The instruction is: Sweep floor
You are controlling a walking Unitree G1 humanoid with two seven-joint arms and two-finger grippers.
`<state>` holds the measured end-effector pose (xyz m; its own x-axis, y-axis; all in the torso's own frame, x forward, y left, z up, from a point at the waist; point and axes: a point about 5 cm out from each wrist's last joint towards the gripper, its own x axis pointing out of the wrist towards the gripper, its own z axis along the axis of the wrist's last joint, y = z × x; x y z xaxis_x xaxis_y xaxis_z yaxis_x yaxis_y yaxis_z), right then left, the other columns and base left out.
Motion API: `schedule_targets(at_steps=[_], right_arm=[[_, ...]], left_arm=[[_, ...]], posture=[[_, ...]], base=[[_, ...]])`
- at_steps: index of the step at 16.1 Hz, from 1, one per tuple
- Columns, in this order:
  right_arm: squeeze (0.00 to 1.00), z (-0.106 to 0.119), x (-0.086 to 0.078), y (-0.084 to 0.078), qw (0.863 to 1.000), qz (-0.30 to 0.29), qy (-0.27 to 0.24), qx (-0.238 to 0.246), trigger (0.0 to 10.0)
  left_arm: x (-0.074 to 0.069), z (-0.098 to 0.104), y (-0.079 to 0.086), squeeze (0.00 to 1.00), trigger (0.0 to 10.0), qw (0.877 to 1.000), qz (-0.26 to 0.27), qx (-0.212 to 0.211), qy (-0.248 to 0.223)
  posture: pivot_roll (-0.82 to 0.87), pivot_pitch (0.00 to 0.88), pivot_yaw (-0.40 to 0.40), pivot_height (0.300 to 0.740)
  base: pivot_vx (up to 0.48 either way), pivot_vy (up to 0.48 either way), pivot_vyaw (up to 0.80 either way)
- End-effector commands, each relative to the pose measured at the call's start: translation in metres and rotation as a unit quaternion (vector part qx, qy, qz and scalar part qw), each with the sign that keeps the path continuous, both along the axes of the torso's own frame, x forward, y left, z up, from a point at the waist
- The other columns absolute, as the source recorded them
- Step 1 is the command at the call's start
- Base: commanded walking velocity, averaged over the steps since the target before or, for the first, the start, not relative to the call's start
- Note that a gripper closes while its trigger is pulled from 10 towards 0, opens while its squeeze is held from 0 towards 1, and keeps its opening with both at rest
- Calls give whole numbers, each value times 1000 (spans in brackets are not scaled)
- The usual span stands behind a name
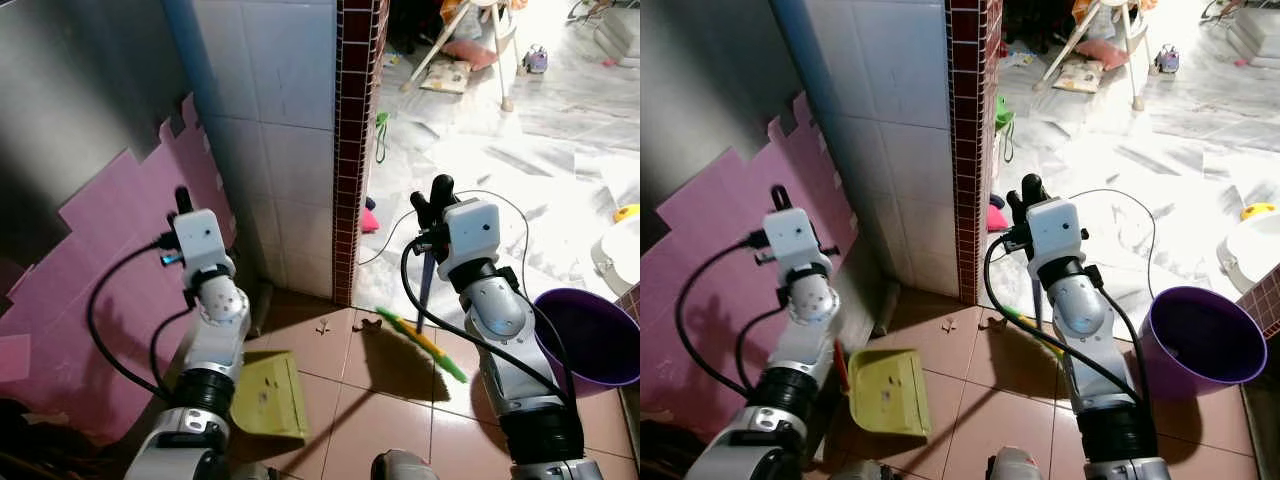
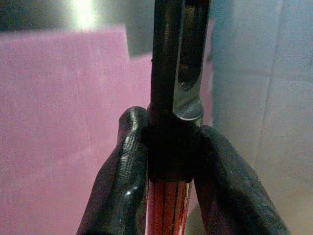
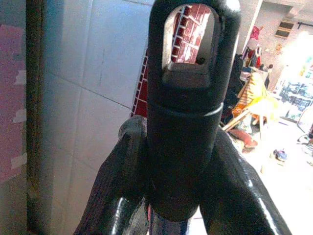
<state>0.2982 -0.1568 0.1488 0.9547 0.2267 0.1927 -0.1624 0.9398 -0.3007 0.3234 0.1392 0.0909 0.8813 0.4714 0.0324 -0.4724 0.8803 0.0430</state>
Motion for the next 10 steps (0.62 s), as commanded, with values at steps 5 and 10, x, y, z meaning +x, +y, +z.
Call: schedule_targets(at_steps=[5,10], right_arm=[[0,25,-1,10,998,41,-50,23,10000],[0,43,-2,16,993,67,-64,68,10000]], left_arm=[[11,9,-16,0,10000,999,-3,-31,-32],[16,14,-15,0,10000,998,34,35,-30]], posture=[[-150,0,47,740],[-165,53,44,740]], base=[[0,0,0],[0,0,0]])
